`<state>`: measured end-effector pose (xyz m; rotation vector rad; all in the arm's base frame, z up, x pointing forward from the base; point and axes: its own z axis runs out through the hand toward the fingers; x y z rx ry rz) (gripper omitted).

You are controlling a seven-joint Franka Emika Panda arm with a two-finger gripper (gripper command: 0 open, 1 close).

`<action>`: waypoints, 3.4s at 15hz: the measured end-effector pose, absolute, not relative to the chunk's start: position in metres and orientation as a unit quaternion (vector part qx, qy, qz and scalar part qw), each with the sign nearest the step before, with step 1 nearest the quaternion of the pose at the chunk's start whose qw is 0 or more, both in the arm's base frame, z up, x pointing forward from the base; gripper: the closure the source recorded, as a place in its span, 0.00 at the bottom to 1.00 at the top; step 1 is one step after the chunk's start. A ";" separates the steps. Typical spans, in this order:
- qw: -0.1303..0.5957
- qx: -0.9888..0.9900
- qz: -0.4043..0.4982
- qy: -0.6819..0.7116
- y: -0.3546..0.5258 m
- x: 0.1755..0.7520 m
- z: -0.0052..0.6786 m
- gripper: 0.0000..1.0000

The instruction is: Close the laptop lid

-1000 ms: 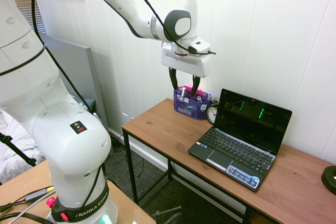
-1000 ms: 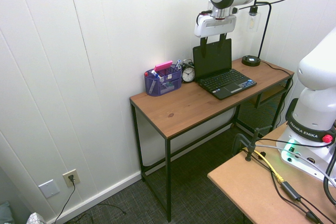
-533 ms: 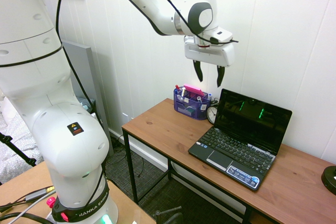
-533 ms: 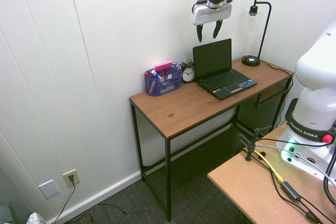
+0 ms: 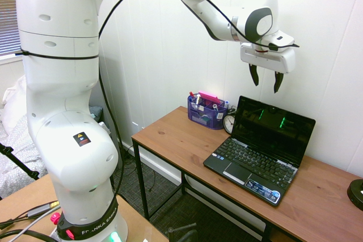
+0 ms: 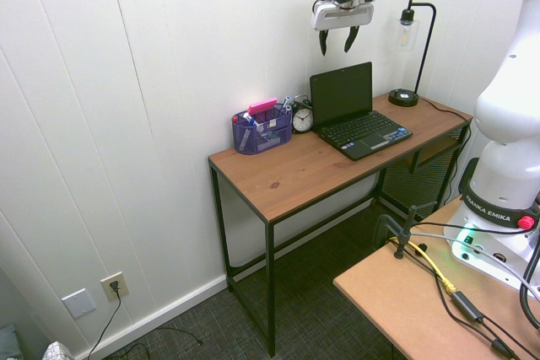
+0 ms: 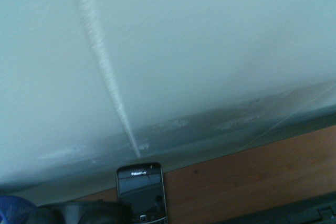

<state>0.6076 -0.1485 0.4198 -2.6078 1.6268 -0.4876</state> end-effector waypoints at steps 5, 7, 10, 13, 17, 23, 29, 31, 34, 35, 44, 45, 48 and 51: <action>0.025 -0.829 -0.148 0.539 -0.179 0.633 0.400 0.00; 0.025 -0.828 -0.143 0.542 -0.189 0.639 0.390 1.00; 0.027 -0.826 -0.134 0.546 -0.199 0.647 0.373 1.00; 0.029 -0.827 -0.122 0.547 -0.201 0.651 0.355 1.00; 0.030 -0.829 -0.109 0.548 -0.205 0.651 0.339 1.00; 0.031 -0.830 -0.102 0.547 -0.211 0.647 0.330 1.00; 0.033 -0.832 -0.095 0.546 -0.214 0.641 0.322 1.00; 0.032 -0.833 -0.094 0.545 -0.215 0.637 0.320 1.00; 0.034 -0.833 -0.097 0.544 -0.214 0.625 0.318 1.00; 0.034 -0.833 -0.097 0.544 -0.213 0.620 0.316 1.00; 0.031 -0.831 -0.092 0.548 -0.213 0.560 0.291 1.00; 0.031 -0.831 -0.093 0.548 -0.212 0.556 0.290 1.00; 0.031 -0.830 -0.090 0.550 -0.211 0.539 0.284 1.00; 0.029 -0.829 -0.084 0.553 -0.209 0.519 0.275 1.00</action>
